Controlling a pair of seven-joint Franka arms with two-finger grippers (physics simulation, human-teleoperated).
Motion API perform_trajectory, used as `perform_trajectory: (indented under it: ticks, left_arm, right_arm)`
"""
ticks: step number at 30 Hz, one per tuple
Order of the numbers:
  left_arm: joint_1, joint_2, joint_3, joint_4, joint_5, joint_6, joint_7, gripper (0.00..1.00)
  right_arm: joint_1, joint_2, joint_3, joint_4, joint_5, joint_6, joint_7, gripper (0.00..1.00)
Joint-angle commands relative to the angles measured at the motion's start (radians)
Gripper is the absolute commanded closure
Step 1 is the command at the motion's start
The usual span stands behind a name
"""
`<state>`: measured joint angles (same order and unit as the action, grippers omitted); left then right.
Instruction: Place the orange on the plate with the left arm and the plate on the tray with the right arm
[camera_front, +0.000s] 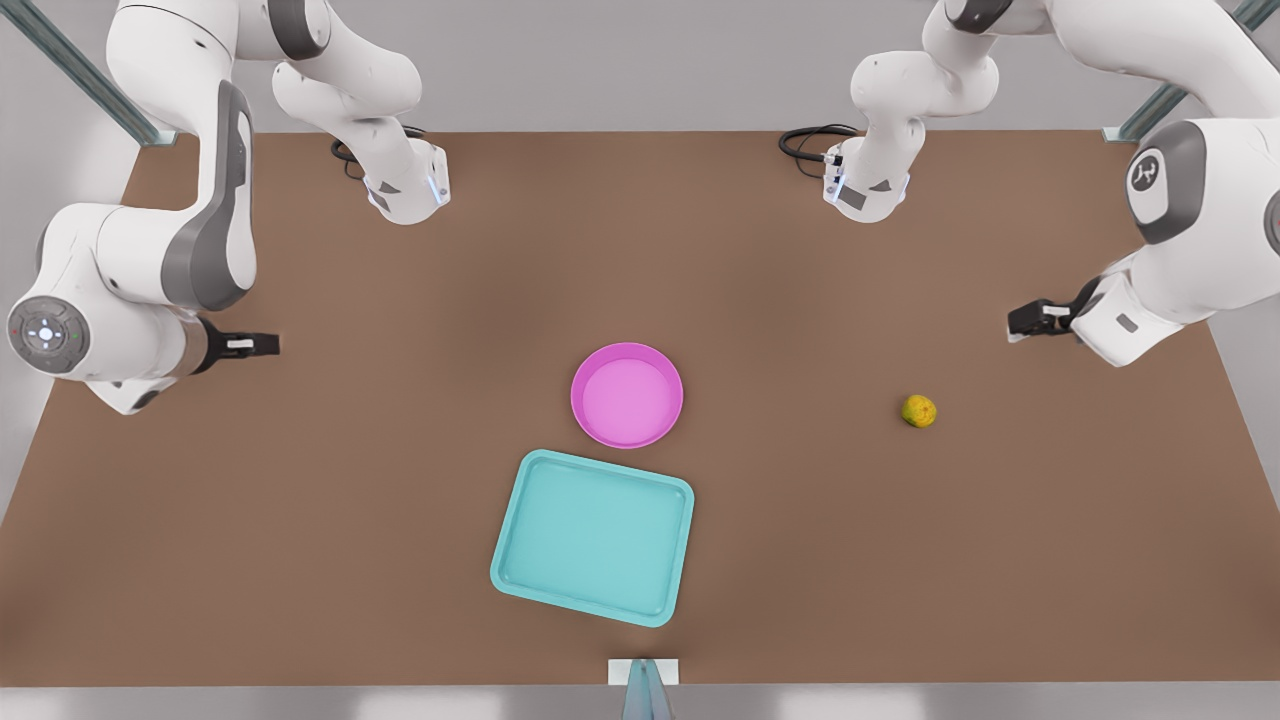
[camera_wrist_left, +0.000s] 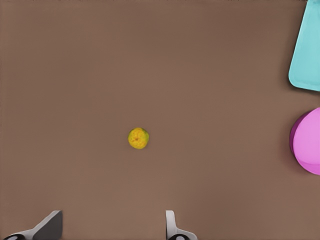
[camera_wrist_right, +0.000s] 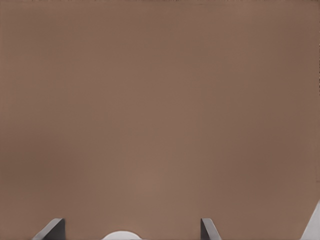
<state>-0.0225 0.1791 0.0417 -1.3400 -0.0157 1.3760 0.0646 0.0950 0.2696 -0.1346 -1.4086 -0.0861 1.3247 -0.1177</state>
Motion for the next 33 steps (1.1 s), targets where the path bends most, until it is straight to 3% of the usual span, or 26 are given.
perform_trajectory:
  ticks: [1,3,5,8,13,33]
  left_arm:
    - [0.0,-0.003,0.0,-0.001,0.002,0.041,-0.017,0.0]
    - [0.0,0.006,0.007,-0.056,0.003,0.058,-0.029,0.0]
    - [0.012,0.071,0.046,-0.33,0.008,0.391,-0.032,0.0]
    - [0.012,0.138,0.047,-0.567,0.006,0.767,-0.005,0.0]
    - [0.01,0.2,0.047,-0.691,-0.003,0.974,0.021,0.0]
    - [-0.02,0.336,0.047,-0.708,-0.003,0.957,0.015,0.0]
  right_arm:
    - [-0.001,0.0,0.0,-0.001,0.0,0.045,-0.063,0.0]
    - [-0.001,0.0,0.0,-0.001,0.0,0.045,-0.063,0.0]
    - [-0.001,0.0,0.0,-0.001,0.0,0.045,-0.063,0.0]
    - [-0.001,0.007,0.0,-0.001,0.003,0.045,-0.062,0.0]
    - [-0.014,0.008,0.0,-0.007,0.014,0.042,-0.062,0.0]
    - [-0.018,0.008,0.0,-0.007,0.014,0.04,-0.062,0.0]
